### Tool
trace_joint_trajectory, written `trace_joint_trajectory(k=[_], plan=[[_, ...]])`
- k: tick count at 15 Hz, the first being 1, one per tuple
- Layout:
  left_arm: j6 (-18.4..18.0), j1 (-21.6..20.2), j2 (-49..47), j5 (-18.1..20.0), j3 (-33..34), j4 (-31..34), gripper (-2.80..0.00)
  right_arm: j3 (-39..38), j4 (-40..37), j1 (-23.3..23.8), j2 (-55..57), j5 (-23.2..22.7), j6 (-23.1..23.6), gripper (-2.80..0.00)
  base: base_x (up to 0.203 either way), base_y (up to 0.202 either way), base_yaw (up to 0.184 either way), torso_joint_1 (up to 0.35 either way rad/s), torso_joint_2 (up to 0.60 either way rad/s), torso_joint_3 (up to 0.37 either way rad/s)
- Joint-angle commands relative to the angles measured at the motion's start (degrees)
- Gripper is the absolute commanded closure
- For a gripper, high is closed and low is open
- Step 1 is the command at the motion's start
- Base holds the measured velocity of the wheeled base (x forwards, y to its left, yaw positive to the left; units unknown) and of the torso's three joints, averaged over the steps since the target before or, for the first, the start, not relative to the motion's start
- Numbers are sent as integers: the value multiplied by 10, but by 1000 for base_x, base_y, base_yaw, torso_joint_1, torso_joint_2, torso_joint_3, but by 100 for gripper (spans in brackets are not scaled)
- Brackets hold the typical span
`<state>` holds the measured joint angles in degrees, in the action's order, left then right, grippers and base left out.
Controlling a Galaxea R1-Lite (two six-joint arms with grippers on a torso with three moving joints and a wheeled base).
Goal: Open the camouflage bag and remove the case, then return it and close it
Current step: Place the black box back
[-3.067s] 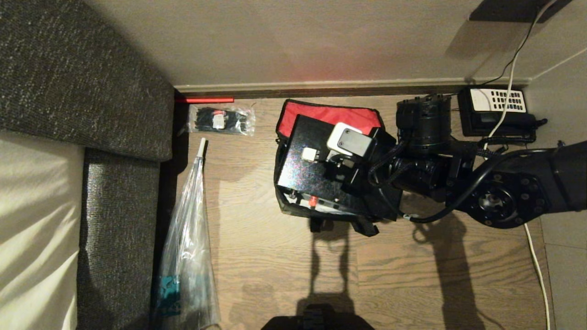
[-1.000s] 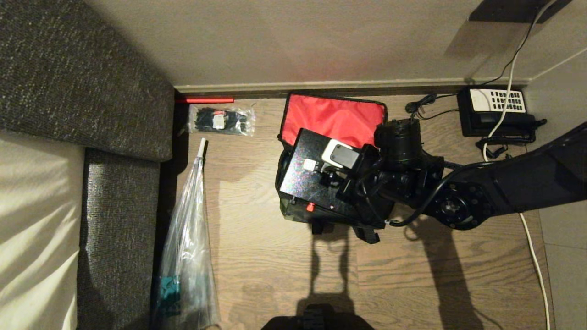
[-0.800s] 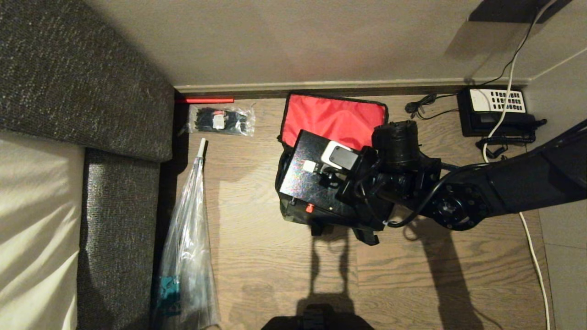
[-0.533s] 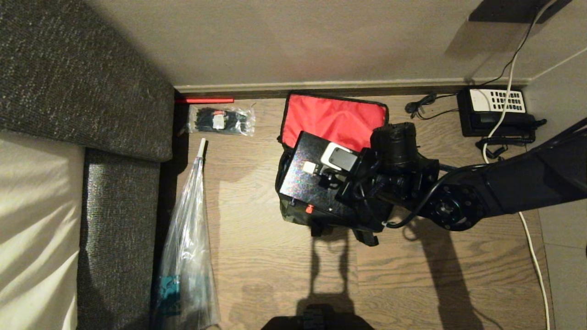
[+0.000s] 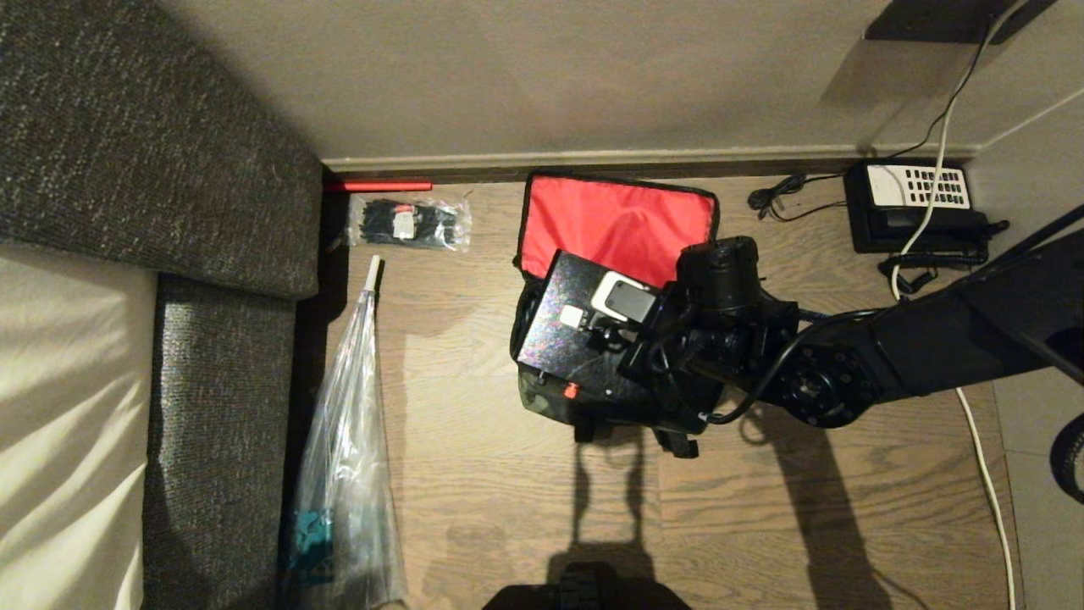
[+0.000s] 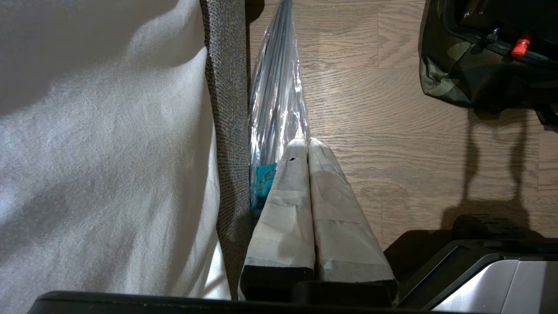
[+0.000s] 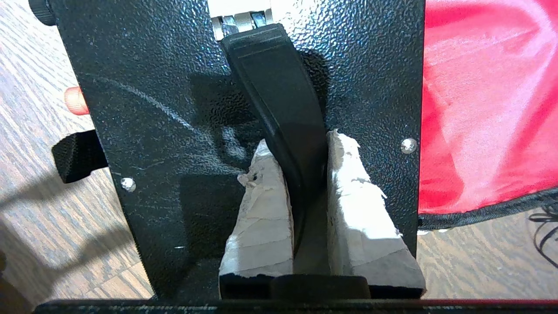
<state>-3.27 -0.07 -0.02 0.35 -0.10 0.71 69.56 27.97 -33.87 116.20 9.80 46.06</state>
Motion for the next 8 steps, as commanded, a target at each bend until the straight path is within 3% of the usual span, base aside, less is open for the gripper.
trace_joint_trajectory(k=[1,8], plan=[[0,0,1,0,0,0,0,0,-3,6,8,0,3,-280,0,0,0,0,0,0],[0,0,0,0,0,0,0,-27,-77,3,-38,-10,2,-280,0,0,0,0,0,0]])
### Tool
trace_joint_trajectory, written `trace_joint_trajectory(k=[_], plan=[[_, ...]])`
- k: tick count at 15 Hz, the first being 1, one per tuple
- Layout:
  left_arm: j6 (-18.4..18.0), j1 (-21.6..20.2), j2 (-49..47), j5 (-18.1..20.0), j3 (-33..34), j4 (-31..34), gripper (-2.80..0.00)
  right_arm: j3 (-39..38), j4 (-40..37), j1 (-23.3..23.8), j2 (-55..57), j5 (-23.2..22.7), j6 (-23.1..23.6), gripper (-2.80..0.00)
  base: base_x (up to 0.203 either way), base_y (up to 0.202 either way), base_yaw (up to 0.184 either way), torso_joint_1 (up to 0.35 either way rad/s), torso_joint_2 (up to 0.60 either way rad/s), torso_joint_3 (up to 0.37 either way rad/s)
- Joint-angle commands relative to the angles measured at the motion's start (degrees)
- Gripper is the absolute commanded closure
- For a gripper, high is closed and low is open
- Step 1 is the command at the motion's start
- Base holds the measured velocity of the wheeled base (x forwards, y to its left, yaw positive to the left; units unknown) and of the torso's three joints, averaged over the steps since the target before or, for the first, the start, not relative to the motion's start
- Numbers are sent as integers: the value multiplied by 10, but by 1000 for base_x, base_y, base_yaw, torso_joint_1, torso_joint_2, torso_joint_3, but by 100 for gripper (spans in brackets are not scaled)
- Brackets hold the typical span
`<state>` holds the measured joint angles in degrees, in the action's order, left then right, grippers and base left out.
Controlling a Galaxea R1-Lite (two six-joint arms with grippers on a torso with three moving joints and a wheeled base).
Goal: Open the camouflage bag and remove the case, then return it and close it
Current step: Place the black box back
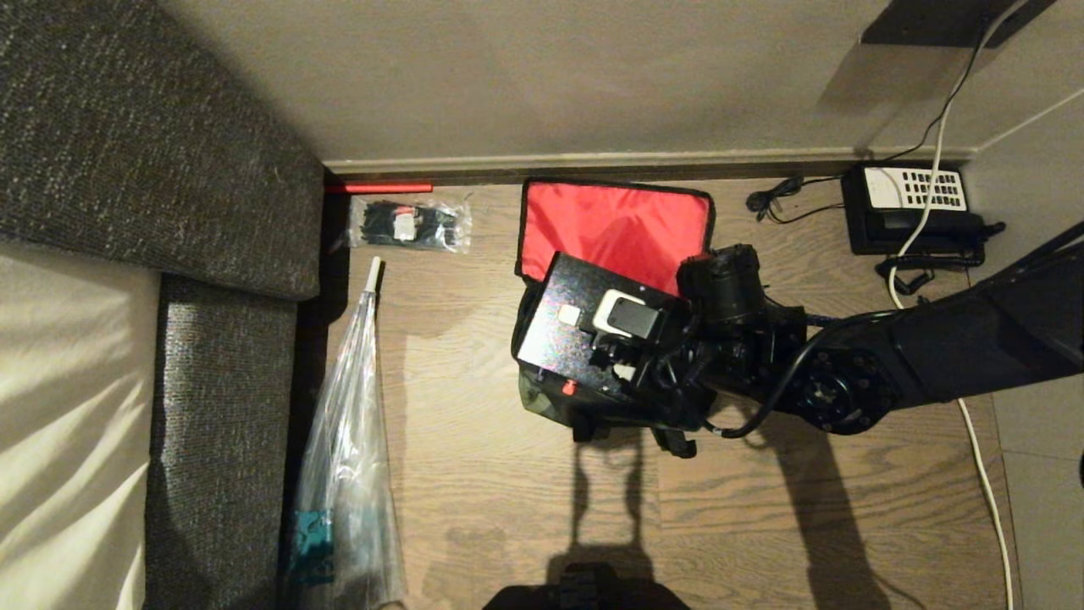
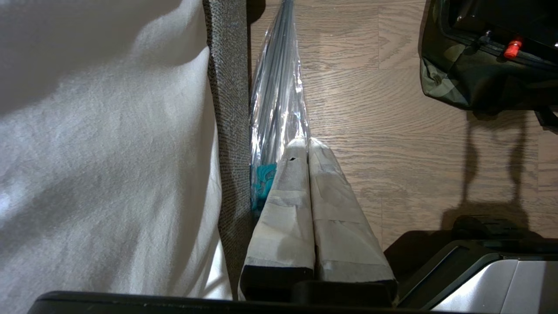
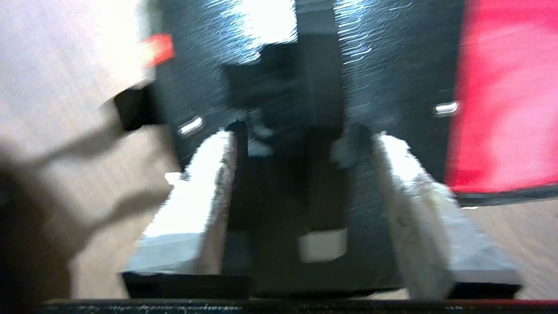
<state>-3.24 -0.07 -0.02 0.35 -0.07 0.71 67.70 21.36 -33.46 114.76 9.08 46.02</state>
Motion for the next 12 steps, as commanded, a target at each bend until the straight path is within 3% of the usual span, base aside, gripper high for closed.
trace_joint_trajectory(k=[1,5,7,10,12], plan=[[0,0,1,0,0,0,0,-20,-20,-1,-43,-14,3,-280,0,0,0,0,0,0],[0,-1,1,0,0,0,0,-66,-32,-2,-132,-28,-8,-280,0,0,0,0,0,0],[0,-1,1,0,0,0,0,-77,-62,-3,-178,-28,-51,-280,0,0,0,0,0,0],[-1,-1,1,0,0,0,0,-111,-131,-1,-240,-22,-202,-280,0,0,0,0,0,0],[0,-1,1,0,0,0,0,-131,-162,0,-259,34,-328,-280,0,0,0,0,0,0]])
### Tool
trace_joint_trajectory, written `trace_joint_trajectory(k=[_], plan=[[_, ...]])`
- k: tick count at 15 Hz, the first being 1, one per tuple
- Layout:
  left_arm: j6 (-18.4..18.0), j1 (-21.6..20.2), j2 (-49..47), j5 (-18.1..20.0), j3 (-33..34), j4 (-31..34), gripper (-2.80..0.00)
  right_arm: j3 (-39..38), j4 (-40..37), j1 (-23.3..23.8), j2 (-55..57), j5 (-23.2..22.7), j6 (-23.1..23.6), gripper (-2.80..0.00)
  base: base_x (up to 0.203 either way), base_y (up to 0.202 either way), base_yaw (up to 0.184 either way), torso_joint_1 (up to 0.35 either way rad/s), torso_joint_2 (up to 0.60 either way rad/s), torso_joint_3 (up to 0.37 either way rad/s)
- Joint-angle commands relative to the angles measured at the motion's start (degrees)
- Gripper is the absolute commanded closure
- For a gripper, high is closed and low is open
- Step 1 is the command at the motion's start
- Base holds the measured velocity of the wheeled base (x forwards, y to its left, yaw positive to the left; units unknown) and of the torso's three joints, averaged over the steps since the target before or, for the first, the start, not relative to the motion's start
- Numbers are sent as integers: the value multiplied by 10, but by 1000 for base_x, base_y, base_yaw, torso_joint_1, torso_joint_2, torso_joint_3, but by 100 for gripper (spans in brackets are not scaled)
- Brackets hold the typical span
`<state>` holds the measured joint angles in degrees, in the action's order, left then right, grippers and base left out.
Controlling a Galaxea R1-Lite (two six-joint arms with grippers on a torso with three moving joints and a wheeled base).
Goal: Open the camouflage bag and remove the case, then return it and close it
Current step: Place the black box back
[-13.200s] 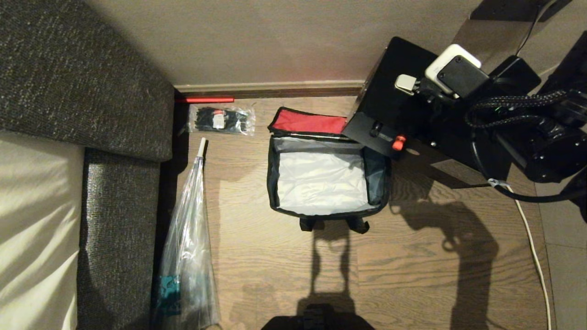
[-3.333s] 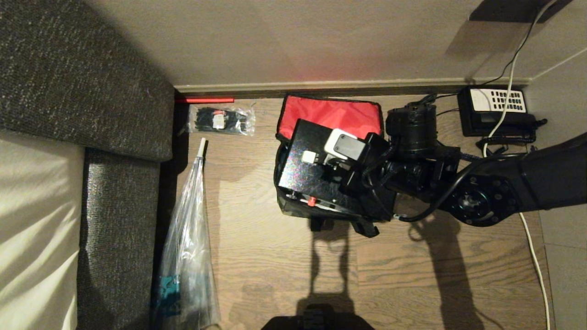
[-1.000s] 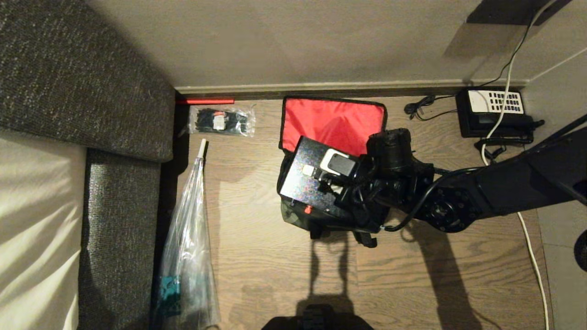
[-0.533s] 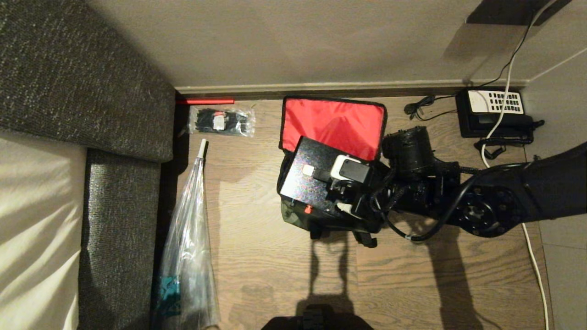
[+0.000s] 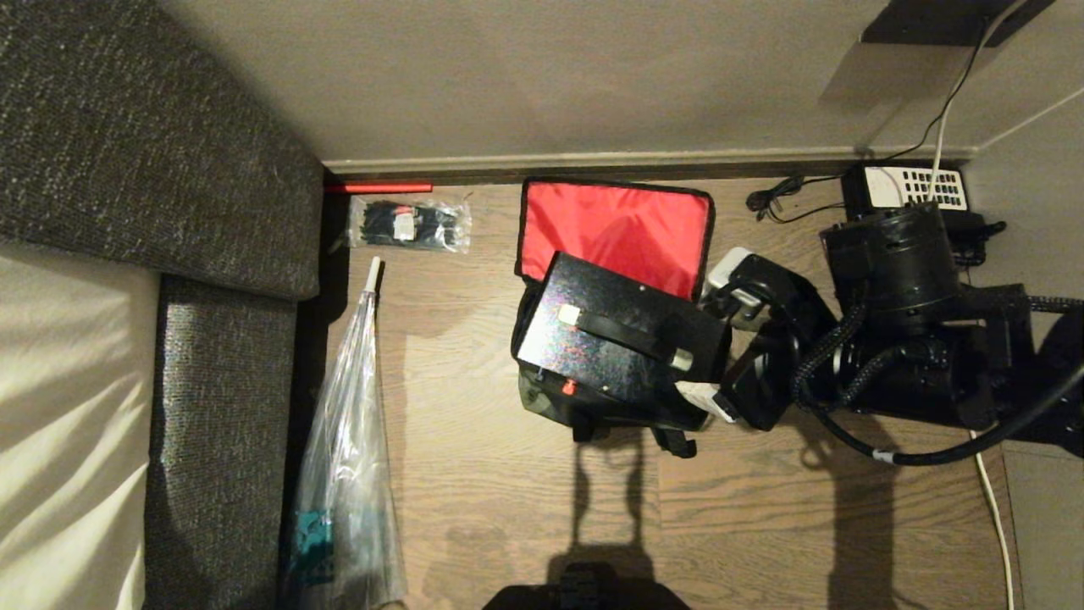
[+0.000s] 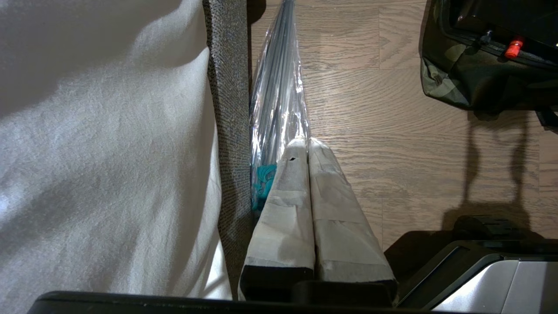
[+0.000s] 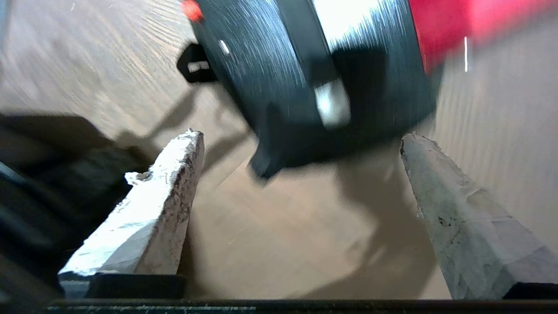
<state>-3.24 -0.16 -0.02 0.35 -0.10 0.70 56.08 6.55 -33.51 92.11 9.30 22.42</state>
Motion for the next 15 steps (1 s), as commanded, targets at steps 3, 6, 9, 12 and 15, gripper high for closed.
trace_joint_trajectory(k=[3,6,9,12,15], plan=[[-1,0,1,0,0,0,0,-66,-81,1,-20,86,-263,-280,0,0,0,0,0,0],[-1,0,1,0,0,0,0,-81,-103,45,39,93,-326,-280,0,0,0,0,0,0],[0,0,1,0,0,0,0,-65,-92,93,112,92,-438,-280,0,0,0,0,0,0],[0,0,1,0,0,0,0,-24,-55,119,166,94,-542,-280,0,0,0,0,0,0],[0,0,1,0,0,0,0,23,-6,124,199,96,-603,-280,0,0,0,0,0,0]])
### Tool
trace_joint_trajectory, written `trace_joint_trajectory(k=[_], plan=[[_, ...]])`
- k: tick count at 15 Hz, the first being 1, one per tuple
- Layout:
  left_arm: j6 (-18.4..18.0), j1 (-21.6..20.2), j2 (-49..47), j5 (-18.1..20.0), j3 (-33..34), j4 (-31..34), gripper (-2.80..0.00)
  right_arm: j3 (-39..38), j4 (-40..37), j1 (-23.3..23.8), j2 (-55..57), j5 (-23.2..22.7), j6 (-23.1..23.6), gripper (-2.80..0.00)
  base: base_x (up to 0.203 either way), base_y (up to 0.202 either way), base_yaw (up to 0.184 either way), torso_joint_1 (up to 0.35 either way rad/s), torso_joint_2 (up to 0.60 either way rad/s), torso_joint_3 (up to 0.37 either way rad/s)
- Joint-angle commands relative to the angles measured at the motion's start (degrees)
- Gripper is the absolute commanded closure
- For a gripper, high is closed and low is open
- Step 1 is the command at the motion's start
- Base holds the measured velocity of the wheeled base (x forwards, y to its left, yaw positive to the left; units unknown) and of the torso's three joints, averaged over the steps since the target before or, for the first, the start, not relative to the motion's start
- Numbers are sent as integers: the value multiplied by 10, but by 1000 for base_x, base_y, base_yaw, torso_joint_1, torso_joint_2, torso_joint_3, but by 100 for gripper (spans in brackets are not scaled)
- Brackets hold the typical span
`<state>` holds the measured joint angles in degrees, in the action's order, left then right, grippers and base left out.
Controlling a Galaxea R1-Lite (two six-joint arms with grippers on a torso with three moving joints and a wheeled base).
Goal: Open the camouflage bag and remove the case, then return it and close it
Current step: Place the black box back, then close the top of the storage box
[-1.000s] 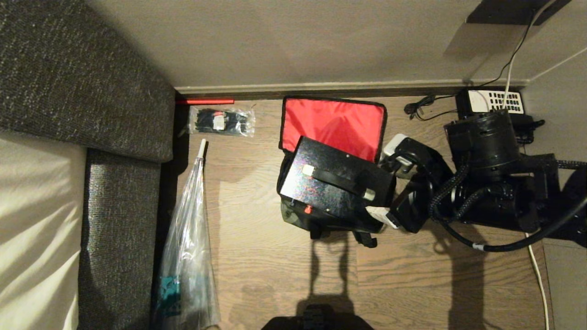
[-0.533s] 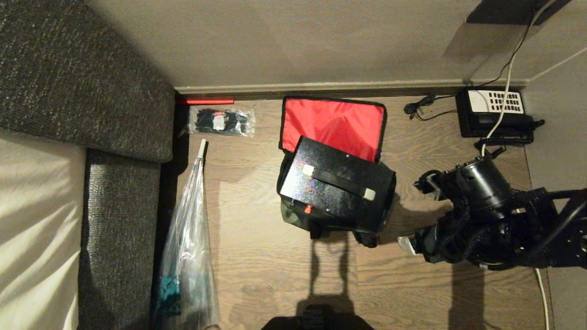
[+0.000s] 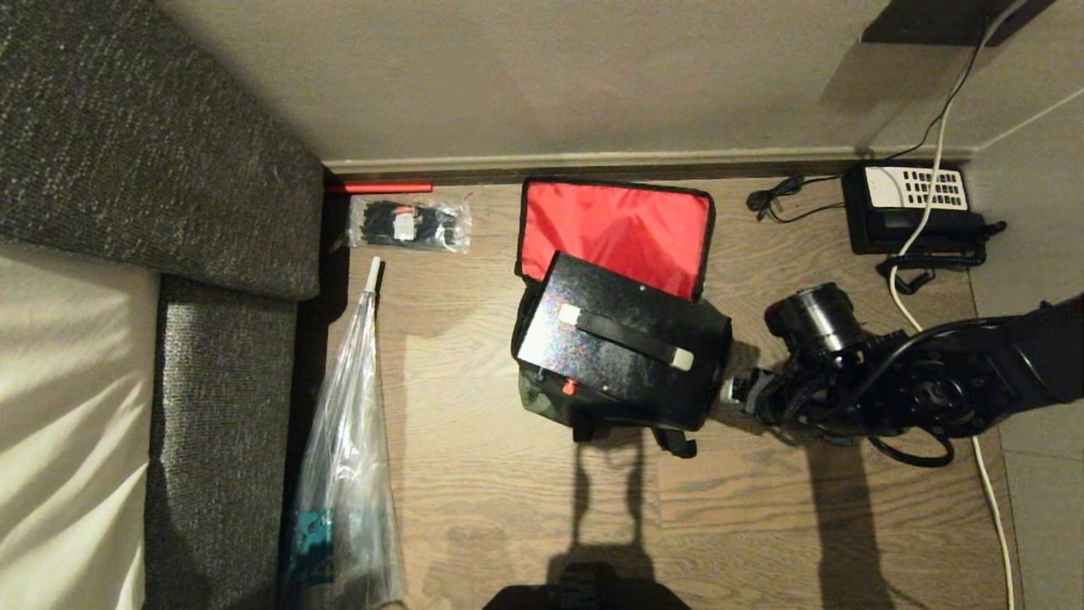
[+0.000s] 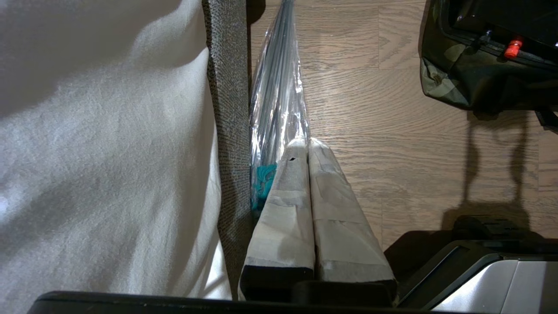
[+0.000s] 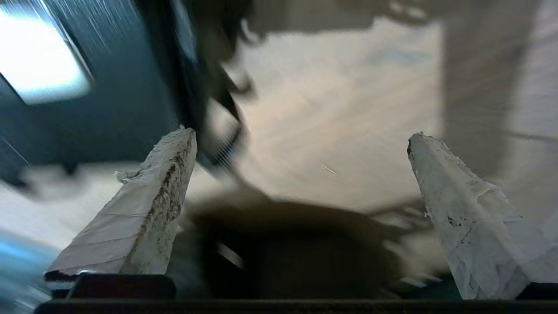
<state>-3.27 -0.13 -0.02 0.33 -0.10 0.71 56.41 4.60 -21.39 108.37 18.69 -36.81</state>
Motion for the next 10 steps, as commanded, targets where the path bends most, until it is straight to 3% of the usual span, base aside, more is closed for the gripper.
trace_joint_trajectory(k=[1,10], plan=[[0,0,1,0,0,0,0,28,25,3,42,1,-11,-280,0,0,0,0,0,0],[0,0,1,0,0,0,0,38,28,19,72,-1,7,-280,0,0,0,0,0,0]])
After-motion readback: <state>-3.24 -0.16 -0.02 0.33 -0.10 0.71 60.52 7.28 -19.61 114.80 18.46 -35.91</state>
